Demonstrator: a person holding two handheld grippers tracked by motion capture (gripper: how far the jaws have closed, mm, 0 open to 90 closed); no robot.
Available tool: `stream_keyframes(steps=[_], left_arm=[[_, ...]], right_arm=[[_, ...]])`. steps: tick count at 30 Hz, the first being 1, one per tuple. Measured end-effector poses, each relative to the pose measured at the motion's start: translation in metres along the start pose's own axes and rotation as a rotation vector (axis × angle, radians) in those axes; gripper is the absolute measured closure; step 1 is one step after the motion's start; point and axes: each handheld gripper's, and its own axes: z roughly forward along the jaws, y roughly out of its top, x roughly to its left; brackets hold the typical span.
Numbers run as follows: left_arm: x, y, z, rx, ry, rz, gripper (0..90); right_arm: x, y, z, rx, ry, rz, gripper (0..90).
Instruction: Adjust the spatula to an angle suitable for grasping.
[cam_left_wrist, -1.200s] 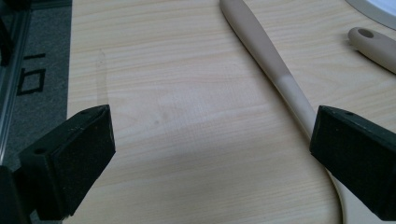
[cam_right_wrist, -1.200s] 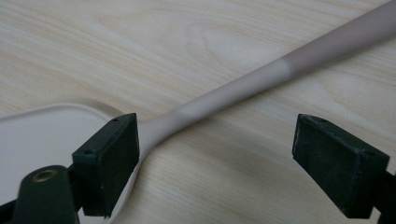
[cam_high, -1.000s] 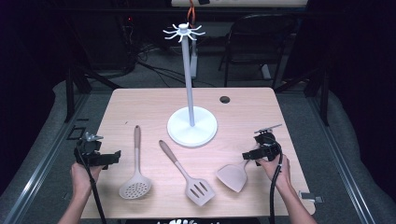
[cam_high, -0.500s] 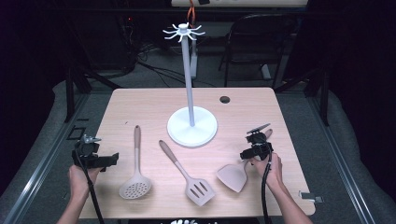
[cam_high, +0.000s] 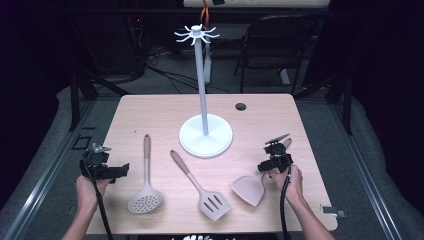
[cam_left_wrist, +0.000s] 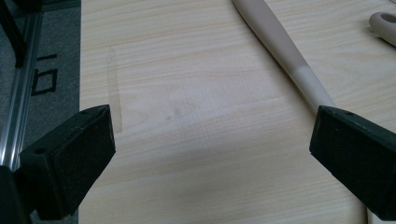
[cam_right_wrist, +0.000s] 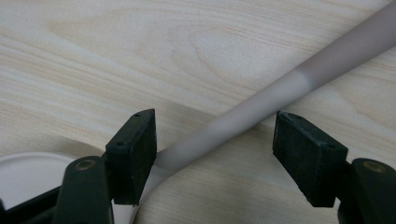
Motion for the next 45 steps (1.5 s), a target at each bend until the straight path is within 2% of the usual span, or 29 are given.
stream_keyframes(steps=[7,14,15,17,21,26,27,29,34,38,43,45], left_arm=[[-0.0012,0.0001,0.0034,0.011,-0.004,0.001,0.1],[-0.0019,0.0009,0.0027,0.007,-0.004,0.001,0.0],[-0.0023,0.0012,0.0027,0.006,-0.004,0.005,0.0],[-0.0035,0.0018,0.0026,0.006,-0.005,0.008,0.0],[-0.0043,0.0023,0.0027,0.006,-0.002,0.017,0.0],[-0.0016,0.0011,0.0032,0.015,0.000,0.005,0.1],[-0.0012,0.0010,0.0034,0.015,0.001,0.006,0.1],[-0.0015,0.0010,0.0034,0.017,0.002,0.007,0.1],[-0.0040,0.0021,0.0021,0.011,0.004,0.018,0.1],[-0.0029,0.0013,0.0037,0.021,0.001,0.015,0.2],[-0.0023,0.0005,0.0013,0.016,0.000,0.014,0.3],[-0.0033,0.0009,-0.0001,0.004,0.004,0.015,0.2]], right_arm=[[0.0001,0.0003,-0.0005,0.005,-0.005,-0.005,31.4],[-0.0013,-0.0005,-0.0001,-0.005,0.014,0.000,32.2],[-0.0023,-0.0001,-0.0015,0.013,0.016,-0.009,32.4],[-0.0027,-0.0010,-0.0010,0.002,0.015,0.001,32.8],[-0.0039,-0.0021,-0.0012,-0.003,0.036,0.015,34.2],[-0.0036,-0.0013,-0.0007,0.001,0.054,0.005,37.8],[-0.0027,-0.0018,0.0003,-0.016,0.062,0.016,39.0],[-0.0023,-0.0009,-0.0010,0.000,0.069,-0.005,41.1],[0.0021,-0.0014,-0.0025,-0.009,0.071,-0.027,46.5],[0.0049,0.0002,-0.0029,0.007,0.066,-0.054,47.9],[0.0039,0.0002,-0.0042,0.014,0.084,-0.060,51.0],[0.0059,-0.0006,-0.0040,0.000,0.081,-0.059,53.0]])
